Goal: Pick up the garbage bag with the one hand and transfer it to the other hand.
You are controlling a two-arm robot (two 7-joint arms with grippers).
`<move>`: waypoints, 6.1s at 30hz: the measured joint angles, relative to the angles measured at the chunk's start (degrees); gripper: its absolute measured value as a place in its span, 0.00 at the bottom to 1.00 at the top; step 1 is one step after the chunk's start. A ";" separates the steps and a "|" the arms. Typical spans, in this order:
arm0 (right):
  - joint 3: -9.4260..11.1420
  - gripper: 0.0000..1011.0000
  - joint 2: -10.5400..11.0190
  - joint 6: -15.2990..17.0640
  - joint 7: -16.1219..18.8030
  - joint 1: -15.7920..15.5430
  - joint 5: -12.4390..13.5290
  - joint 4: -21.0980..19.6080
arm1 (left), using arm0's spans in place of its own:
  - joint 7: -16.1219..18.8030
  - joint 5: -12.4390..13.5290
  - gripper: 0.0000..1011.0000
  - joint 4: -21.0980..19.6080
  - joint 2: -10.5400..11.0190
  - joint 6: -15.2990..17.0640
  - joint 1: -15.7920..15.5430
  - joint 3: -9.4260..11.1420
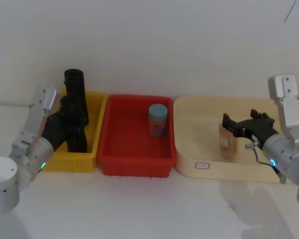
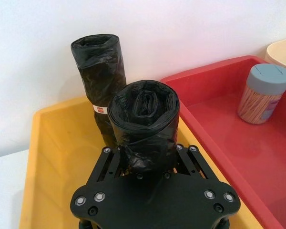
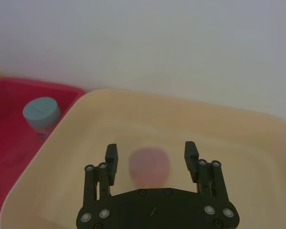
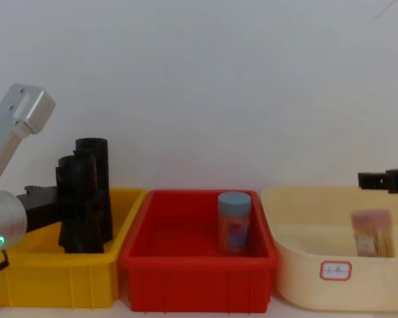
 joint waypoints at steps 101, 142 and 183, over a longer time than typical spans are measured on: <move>-6.55 0.99 -0.41 -2.04 10.82 4.53 -0.44 2.89 | -32.57 -12.00 0.37 28.05 -12.17 -3.97 -30.71 10.83; -9.75 0.99 0.43 -2.51 13.95 8.82 0.95 3.16 | -35.52 -13.44 0.37 32.63 -15.87 -4.61 -32.45 12.39; -8.88 0.99 2.16 -2.17 11.59 5.44 1.87 -0.69 | -28.23 -12.72 0.37 20.04 -12.74 0.17 -26.32 14.74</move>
